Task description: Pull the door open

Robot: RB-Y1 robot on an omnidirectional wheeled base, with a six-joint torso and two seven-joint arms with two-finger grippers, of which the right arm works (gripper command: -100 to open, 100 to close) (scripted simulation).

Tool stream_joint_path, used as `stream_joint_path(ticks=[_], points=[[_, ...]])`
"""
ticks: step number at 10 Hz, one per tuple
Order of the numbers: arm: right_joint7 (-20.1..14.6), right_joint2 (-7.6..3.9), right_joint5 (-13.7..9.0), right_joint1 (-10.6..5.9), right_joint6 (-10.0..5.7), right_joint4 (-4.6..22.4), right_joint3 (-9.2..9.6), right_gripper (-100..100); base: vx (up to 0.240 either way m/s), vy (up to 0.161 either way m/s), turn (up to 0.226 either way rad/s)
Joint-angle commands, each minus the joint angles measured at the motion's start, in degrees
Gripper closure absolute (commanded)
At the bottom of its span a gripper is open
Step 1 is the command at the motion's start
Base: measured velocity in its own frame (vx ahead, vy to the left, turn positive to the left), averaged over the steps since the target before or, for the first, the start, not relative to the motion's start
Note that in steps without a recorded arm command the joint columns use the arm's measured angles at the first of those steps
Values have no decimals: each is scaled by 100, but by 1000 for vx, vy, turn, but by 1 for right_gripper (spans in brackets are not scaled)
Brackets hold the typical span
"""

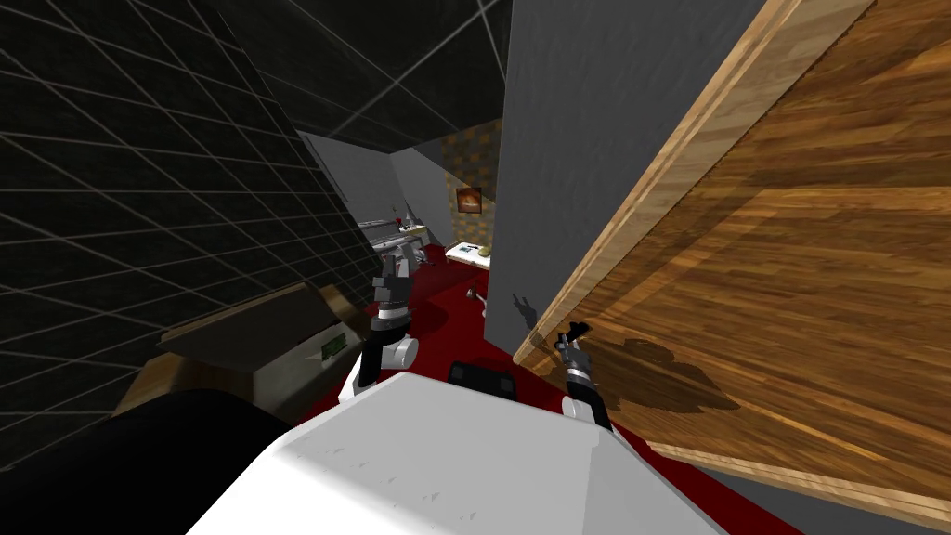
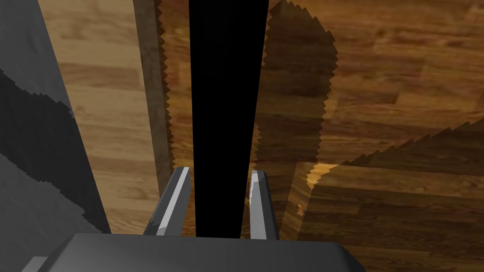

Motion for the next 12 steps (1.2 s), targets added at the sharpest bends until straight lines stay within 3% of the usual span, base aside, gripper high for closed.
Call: stream_joint_path(ticks=[1,7,8,12], points=[[-111,-57,52,48,-35,7,124,100,-182,-48,84],[-491,-364,218,232,-163,-141,520,100,-194,-17,77],[-472,-341,206,196,-167,-86,488,100,-72,-9,19],[-699,-548,375,360,-351,-213,812,100,-185,-35,68]])
